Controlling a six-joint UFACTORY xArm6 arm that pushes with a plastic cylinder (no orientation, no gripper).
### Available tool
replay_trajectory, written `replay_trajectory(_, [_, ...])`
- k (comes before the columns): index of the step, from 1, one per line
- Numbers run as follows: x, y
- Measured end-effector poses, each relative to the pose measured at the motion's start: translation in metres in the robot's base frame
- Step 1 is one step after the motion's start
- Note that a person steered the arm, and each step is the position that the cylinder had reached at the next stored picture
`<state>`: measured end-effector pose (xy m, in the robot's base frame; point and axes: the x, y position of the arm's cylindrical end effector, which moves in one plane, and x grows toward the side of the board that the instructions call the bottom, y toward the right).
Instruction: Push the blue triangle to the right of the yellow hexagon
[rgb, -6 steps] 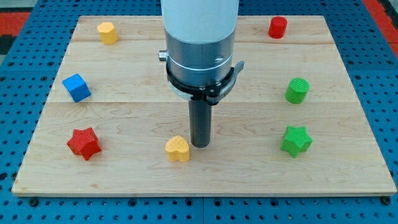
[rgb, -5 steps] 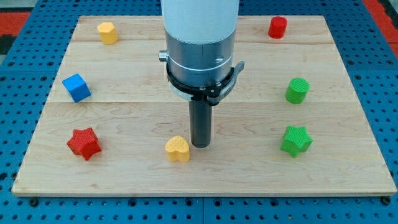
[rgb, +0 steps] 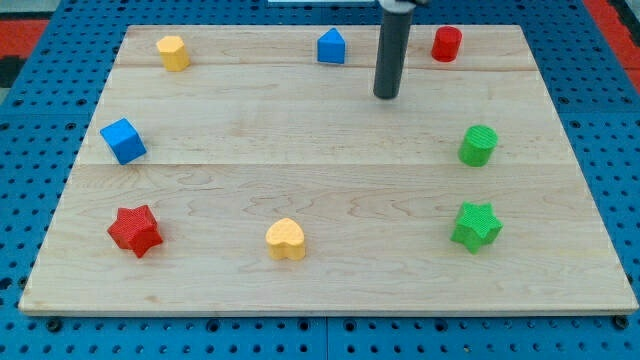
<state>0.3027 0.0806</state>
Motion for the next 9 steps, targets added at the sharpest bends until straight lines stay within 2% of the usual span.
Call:
replay_trajectory(1, [-0.05, 0.008])
replay_trajectory(2, [-0.071, -0.031])
replay_trajectory(5, [-0.071, -0.175])
replay_trajectory(6, [-0.071, -0.178])
replay_trajectory(8, [-0.111, 0.022])
replay_trajectory(9, [-0.111, 0.066])
